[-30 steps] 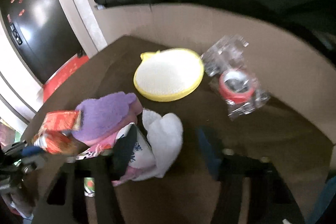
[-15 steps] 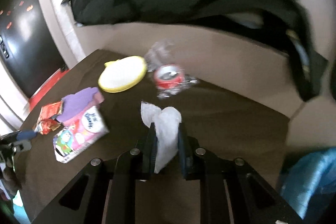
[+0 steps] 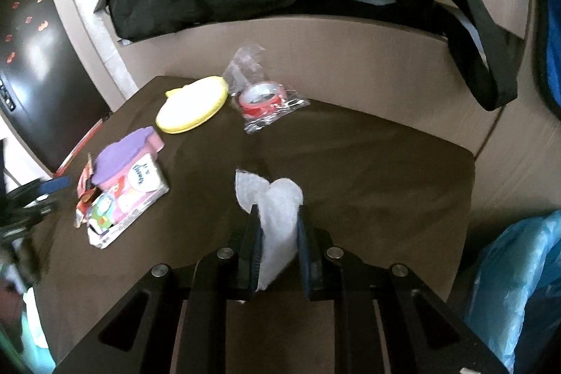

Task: Collect trash
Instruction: 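Grasp the red snack packets with the left tool while the right tool grasps a white tissue, then carry the red packets and white tissue over the bin with both tools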

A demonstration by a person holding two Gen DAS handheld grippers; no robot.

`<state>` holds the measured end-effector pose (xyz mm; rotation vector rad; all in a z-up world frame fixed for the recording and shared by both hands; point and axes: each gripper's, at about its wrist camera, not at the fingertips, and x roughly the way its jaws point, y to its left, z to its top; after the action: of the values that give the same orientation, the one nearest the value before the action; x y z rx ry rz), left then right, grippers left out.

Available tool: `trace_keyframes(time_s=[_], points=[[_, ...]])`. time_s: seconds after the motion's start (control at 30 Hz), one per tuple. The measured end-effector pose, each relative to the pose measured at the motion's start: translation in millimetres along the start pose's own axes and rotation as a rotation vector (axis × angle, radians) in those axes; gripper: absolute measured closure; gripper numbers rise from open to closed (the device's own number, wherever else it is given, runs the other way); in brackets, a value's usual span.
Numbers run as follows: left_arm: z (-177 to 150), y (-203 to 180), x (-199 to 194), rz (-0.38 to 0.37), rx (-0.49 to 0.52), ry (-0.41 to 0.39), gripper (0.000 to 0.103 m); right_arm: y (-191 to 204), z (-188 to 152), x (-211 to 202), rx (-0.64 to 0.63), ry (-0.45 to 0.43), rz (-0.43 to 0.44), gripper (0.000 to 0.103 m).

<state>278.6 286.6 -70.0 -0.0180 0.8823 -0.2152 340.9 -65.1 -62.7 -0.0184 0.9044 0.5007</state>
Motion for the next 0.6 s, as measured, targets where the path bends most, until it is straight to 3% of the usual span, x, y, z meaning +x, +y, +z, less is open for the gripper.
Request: trace_keyframes(time_s=[0.17, 0.23, 0.3, 0.33, 0.43, 0.47, 0.6], points=[[5.1, 16.8, 11.4, -0.092, -0.117, 0.012, 0.044, 7.9, -9.3, -10.6, -0.04, -0.002, -0.003, 0.086], [3.1, 17.5, 9.8, -0.087, -0.158, 0.006, 0.056, 9.2, -12.8, -12.8, -0.043, 0.0, 0.001, 0.086], [0.6, 13.9, 4.6, -0.085, -0.205, 0.0, 0.079, 9.2, -15.9, -15.7, -0.044, -0.002, 0.003, 0.086], [-1.6, 9.3, 1.1, -0.082, -0.211, -0.001, 0.081, 9.3, -17.7, -17.8, -0.044, -0.007, 0.002, 0.086], [-6.7, -19.8, -8.9, -0.045, -0.162, -0.018, 0.089, 10.2, -20.9, -21.9, -0.044, -0.016, 0.009, 0.086], [-8.7, -30.1, -13.1, -0.034, -0.137, -0.028, 0.096, 10.9, -21.9, -24.1, -0.043, -0.02, 0.015, 0.086], [-8.7, -61.2, -29.2, -0.029, -0.109, -0.074, 0.099, 13.1, -27.6, -38.9, -0.046, -0.042, 0.024, 0.086]])
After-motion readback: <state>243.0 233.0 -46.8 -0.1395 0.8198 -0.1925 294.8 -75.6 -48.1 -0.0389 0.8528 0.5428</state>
